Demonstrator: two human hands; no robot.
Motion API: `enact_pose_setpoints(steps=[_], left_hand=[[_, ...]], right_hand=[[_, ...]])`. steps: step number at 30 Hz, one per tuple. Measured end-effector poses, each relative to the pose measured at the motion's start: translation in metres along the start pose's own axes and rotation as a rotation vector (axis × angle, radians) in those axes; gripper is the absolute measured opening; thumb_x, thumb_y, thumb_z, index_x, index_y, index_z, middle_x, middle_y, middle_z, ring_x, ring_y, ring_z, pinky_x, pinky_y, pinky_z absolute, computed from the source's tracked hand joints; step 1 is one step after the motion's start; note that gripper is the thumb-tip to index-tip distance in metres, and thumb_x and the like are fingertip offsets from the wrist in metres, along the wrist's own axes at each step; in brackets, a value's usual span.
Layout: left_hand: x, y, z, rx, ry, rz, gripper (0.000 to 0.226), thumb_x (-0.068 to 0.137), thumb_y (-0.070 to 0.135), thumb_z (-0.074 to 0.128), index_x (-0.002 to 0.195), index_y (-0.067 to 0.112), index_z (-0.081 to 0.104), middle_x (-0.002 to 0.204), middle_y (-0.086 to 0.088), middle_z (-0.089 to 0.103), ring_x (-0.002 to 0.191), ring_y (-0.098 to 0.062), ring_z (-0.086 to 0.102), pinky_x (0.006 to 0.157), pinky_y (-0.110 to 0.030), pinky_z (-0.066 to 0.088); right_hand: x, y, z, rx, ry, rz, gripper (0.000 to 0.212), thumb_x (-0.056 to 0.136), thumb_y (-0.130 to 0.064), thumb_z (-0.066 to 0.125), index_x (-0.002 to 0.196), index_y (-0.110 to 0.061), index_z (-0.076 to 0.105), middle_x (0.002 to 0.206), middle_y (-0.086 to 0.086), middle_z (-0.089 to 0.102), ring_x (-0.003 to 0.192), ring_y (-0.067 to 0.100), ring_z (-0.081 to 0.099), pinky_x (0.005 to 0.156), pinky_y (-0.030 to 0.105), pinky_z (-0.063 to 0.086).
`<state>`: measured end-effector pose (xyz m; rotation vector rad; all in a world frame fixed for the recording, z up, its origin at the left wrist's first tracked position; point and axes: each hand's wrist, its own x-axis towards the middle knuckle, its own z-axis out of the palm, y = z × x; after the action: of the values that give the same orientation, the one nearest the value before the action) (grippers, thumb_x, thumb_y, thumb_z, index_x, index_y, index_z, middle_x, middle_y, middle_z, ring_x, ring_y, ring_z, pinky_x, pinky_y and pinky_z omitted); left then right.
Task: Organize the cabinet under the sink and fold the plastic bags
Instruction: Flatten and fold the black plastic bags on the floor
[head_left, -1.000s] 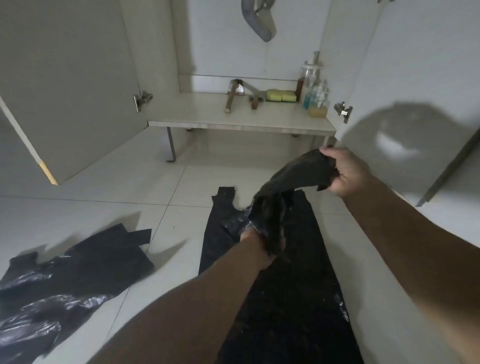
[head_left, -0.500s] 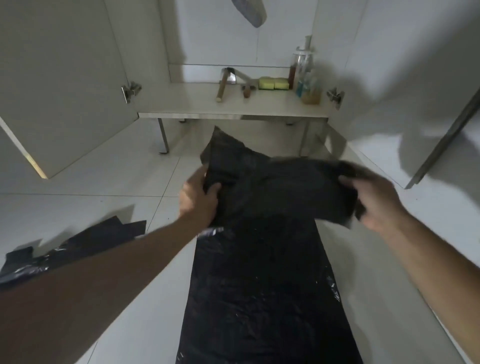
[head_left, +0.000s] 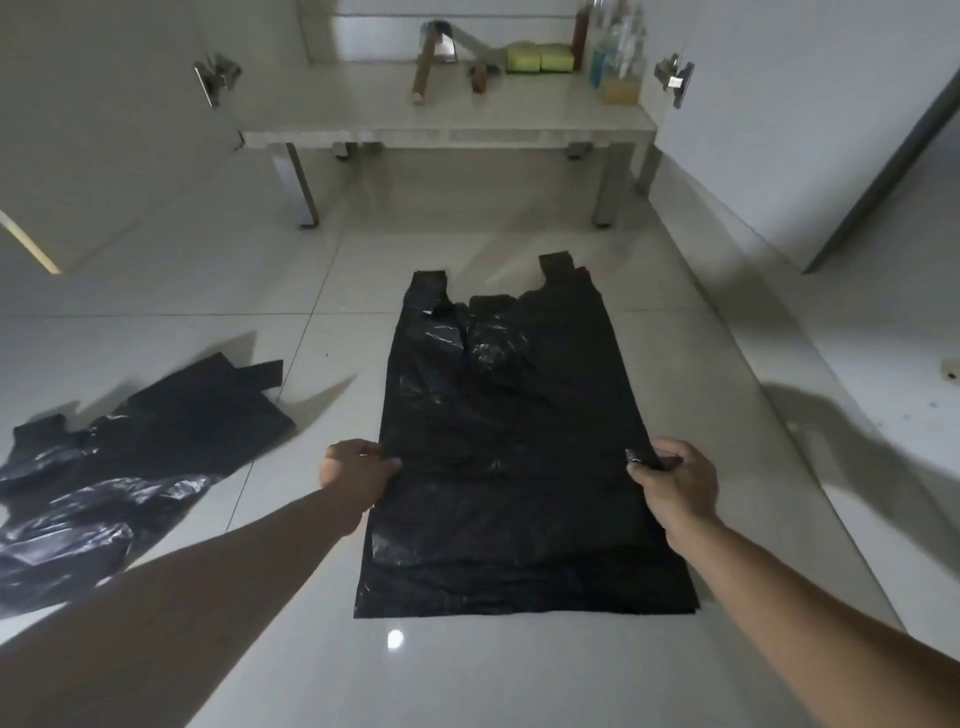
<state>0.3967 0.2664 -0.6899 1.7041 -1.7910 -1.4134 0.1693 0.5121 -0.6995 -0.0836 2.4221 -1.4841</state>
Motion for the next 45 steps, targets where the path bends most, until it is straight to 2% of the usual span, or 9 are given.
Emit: enact_pose_setpoints(steps=[6,10,24,28,31,34,37,40,45], left_hand=[[-0.013,-0.006,0.005,0.138,-0.062,-0.044,0.051,0.071,0.026,0.084,0.113,0.009,0.061,0.100,-0.011,0.067,0.084,-0.026,0.065,0.064,-0.032,0.056],[-0.036,-0.008,0.006,0.474,-0.215,0.131,0.067,0.072,0.024,0.083,0.125,0.011,0.044,0.102,-0.005,0.057,0.093,-0.024,0.058,0.062,-0.026,0.049],[-0.041,-0.040,0.005,0.623,-0.043,0.192,0.055,0.077,0.008,0.067,0.127,0.015,0.044,0.092,-0.013,0.065,0.085,-0.032,0.061,0.071,-0.039,0.054],[-0.061,-0.036,0.009,0.759,0.056,0.206,0.058,0.078,0.019,0.067,0.126,0.009,0.038,0.122,-0.014,0.046,0.103,-0.035,0.054,0.077,-0.039,0.044],[-0.071,-0.032,0.020,0.879,0.111,0.469,0.067,0.078,0.032,0.067,0.133,0.012,0.034,0.148,-0.014,0.022,0.127,-0.033,0.037,0.099,-0.046,0.037],[-0.075,-0.021,0.041,0.853,0.003,0.677,0.062,0.085,0.033,0.058,0.139,0.016,0.035,0.158,-0.012,0.012,0.142,-0.031,0.020,0.114,-0.047,0.021],[-0.082,-0.013,0.066,0.830,-0.094,0.823,0.057,0.092,0.030,0.046,0.146,0.015,0.032,0.161,-0.007,0.008,0.148,-0.024,0.006,0.120,-0.044,0.006],[-0.078,-0.026,0.086,0.962,-0.191,0.892,0.060,0.096,0.040,0.019,0.152,0.018,0.022,0.162,-0.004,-0.001,0.149,-0.021,-0.003,0.120,-0.047,0.000],[-0.051,-0.061,0.087,1.120,-0.147,0.761,0.075,0.086,0.072,0.000,0.152,0.037,-0.005,0.161,0.003,-0.013,0.148,-0.021,-0.014,0.118,-0.053,-0.004]], right_hand=[[-0.010,0.007,-0.012,-0.328,-0.044,-0.068,0.047,0.081,-0.021,0.076,0.123,-0.013,0.057,0.116,0.009,0.065,0.107,0.031,0.061,0.087,0.032,0.047],[-0.009,0.000,-0.026,-0.533,-0.302,0.087,0.074,0.077,-0.024,0.078,0.139,-0.016,0.038,0.129,0.008,0.052,0.113,0.029,0.053,0.079,0.026,0.038],[-0.025,0.019,-0.037,-0.687,-0.369,-0.123,0.080,0.074,-0.019,0.081,0.138,-0.020,0.033,0.096,0.007,0.061,0.089,0.030,0.061,0.076,0.035,0.051],[-0.036,0.015,-0.033,-0.983,-0.246,-0.274,0.068,0.076,-0.031,0.077,0.129,-0.015,0.036,0.114,0.012,0.054,0.105,0.035,0.055,0.082,0.042,0.050],[-0.044,0.015,-0.021,-1.128,-0.127,-0.522,0.076,0.076,-0.040,0.075,0.136,-0.013,0.038,0.138,0.014,0.041,0.126,0.035,0.042,0.096,0.046,0.043],[-0.050,0.021,-0.003,-1.011,-0.199,-0.793,0.062,0.080,-0.034,0.072,0.133,-0.011,0.049,0.142,0.014,0.045,0.131,0.036,0.042,0.105,0.051,0.039],[-0.054,0.027,0.016,-0.966,-0.320,-0.871,0.053,0.090,-0.030,0.058,0.139,-0.013,0.047,0.152,0.011,0.038,0.141,0.035,0.033,0.113,0.056,0.028],[-0.049,0.037,0.026,-1.074,-0.407,-0.842,0.060,0.095,-0.047,0.025,0.151,-0.025,0.028,0.162,0.004,0.015,0.149,0.030,0.012,0.119,0.054,0.013],[-0.032,0.064,0.017,-1.172,-0.358,-0.676,0.070,0.090,-0.070,0.008,0.153,-0.041,-0.001,0.164,-0.003,-0.004,0.150,0.025,-0.004,0.119,0.053,-0.002]])
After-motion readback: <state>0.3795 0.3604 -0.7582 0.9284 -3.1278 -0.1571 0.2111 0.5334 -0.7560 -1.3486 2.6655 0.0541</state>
